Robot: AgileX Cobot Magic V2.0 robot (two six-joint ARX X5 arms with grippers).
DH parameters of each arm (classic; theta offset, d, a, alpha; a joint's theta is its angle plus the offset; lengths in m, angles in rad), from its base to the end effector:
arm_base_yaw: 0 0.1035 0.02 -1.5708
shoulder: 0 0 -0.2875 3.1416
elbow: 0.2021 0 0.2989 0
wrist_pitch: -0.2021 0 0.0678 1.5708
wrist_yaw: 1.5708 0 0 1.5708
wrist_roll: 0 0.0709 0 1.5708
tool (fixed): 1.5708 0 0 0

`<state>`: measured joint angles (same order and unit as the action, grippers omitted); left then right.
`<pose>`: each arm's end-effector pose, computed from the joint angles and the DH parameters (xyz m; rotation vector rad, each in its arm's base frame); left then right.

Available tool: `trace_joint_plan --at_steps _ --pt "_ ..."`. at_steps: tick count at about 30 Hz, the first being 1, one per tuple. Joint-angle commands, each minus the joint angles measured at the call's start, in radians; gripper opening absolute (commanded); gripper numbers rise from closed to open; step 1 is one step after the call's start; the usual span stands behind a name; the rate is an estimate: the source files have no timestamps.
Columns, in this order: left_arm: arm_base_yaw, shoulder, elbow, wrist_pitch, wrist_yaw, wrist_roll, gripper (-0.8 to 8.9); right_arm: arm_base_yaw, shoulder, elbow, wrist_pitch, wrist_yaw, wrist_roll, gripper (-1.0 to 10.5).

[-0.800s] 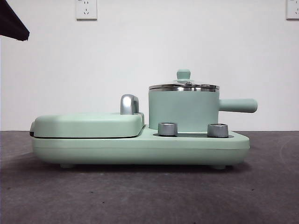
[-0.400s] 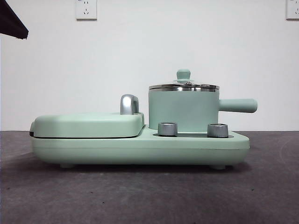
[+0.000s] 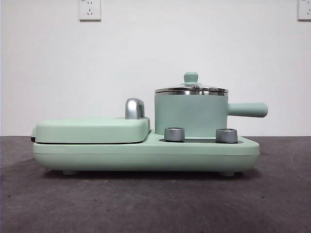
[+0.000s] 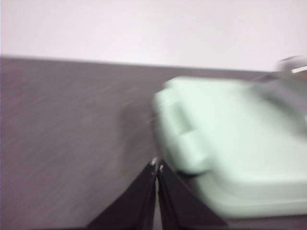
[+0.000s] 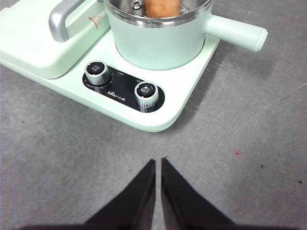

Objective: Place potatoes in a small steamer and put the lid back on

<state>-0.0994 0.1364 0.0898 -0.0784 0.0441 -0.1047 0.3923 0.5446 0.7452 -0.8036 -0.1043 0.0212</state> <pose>0.1669 -0.0198 0.1716 -0.1009 0.1324 -0.1366 0.1478 0.0691 0.2911 -0.0673 0.6078 0.4749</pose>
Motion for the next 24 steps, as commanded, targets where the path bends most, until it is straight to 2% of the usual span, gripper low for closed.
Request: trace_joint_plan --at_steps 1,6,22,24 --pt "0.035 -0.105 -0.064 -0.014 -0.026 -0.001 0.06 0.005 0.002 0.007 0.01 0.001 -0.006 0.2" --pt "0.066 -0.134 -0.077 -0.09 -0.027 0.004 0.06 0.005 0.002 0.007 0.014 0.0 -0.006 0.2" --pt "0.066 -0.134 -0.077 -0.083 -0.027 0.004 0.06 0.005 0.002 0.007 0.015 0.001 -0.006 0.2" --pt "0.066 -0.134 -0.077 -0.083 -0.027 0.003 0.06 0.002 0.002 0.007 0.023 0.017 -0.089 0.2"
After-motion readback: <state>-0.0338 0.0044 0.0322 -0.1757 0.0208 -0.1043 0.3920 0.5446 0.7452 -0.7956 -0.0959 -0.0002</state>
